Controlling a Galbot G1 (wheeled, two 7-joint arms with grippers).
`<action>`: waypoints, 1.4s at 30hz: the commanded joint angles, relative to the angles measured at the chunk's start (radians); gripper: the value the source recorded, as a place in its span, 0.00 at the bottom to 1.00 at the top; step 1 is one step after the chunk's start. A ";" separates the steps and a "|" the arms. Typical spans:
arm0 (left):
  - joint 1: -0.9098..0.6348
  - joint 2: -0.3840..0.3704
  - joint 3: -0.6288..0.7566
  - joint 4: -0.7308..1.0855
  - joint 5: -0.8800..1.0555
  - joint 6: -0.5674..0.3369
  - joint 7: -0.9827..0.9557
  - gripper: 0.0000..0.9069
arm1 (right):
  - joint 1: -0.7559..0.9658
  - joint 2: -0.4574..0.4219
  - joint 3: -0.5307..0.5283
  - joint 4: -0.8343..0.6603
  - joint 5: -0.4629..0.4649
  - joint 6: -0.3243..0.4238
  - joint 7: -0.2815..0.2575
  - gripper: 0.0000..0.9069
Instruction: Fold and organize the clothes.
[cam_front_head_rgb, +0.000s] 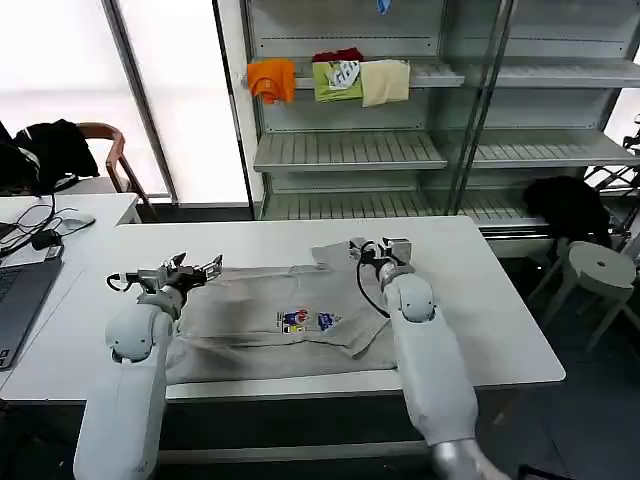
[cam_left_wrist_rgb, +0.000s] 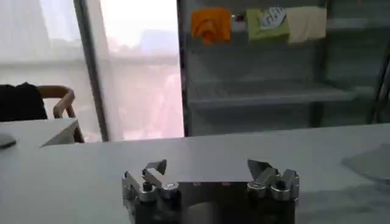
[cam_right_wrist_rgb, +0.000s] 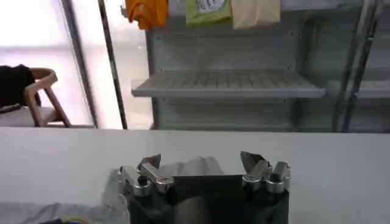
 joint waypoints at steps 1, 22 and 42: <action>-0.107 0.002 0.018 0.219 0.072 -0.003 0.041 1.00 | 0.122 0.049 0.011 -0.310 -0.055 0.094 0.013 1.00; -0.171 0.023 -0.004 0.387 0.140 -0.017 0.055 0.43 | 0.124 0.049 0.002 -0.337 -0.031 0.099 -0.001 0.63; -0.130 0.021 -0.008 0.337 0.105 -0.018 0.095 0.00 | 0.041 0.049 0.000 -0.155 -0.004 0.088 -0.043 0.00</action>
